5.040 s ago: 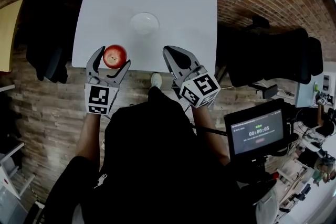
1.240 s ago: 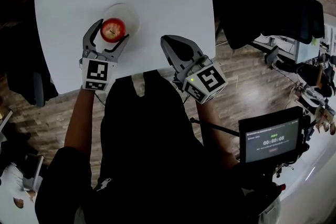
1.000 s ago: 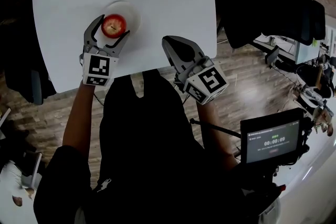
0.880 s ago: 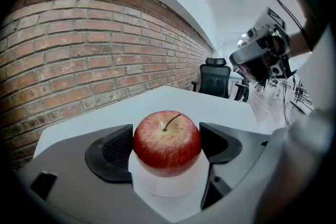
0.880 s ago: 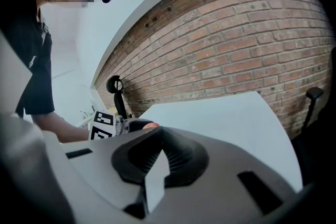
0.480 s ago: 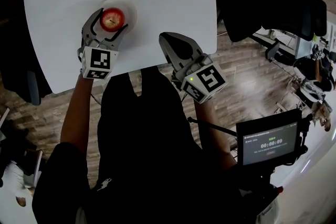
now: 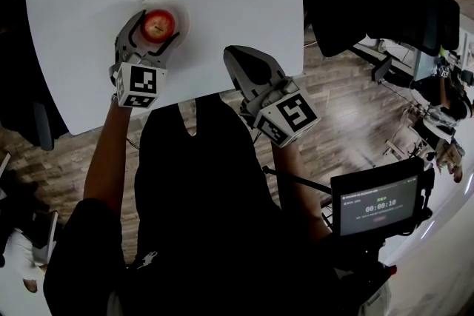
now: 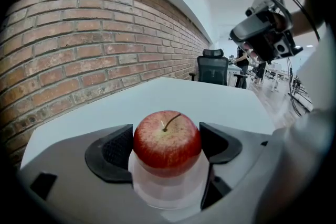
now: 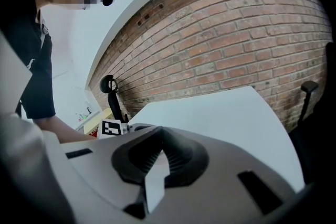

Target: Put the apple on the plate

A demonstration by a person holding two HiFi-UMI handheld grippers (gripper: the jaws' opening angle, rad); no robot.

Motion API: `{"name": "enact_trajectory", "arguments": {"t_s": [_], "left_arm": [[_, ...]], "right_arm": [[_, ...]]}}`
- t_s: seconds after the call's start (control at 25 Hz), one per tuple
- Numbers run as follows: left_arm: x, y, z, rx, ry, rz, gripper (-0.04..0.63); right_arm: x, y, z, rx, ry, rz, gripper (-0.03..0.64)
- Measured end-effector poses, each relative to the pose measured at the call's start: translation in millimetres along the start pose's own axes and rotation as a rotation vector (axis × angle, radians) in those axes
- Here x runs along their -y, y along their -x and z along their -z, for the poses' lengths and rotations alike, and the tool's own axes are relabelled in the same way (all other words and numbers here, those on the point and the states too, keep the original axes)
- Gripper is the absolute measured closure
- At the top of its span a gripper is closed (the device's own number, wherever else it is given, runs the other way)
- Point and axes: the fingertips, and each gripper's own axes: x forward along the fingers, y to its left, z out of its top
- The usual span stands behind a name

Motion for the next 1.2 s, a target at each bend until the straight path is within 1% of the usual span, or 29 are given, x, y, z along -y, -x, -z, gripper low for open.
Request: {"name": "enact_trajectory", "arguments": {"t_s": [0.24,0.48,0.72,0.92,1.2], "left_arm": [[1.7,-1.3,-1.0,0.018,-0.010,-0.003,0.196],[1.4,-2.2,-2.3,0.016,-0.022,-0.017,0.196],[1.9,-3.6,-0.3,0.002,-0.027,-0.005,0.195],[3.0,-6.5,-0.7,-0.012,-0.028,-0.001,0.195],[0.9,-5.0,0.0,-0.023,-0.030,-0.005,0.193]], "right_arm": [[0.5,0.6,0.2,0.001,-0.006,0.004,0.614],[0.4,0.2,1.2,-0.001,-0.010,0.003,0.614],[0.8,0.7,0.0,-0.001,-0.010,0.005,0.614],[0.0,2.1,-2.8,0.027,-0.010,-0.006,0.614],[1.3,3.6,-0.2,0.008,-0.001,-0.002,0.614]]}}
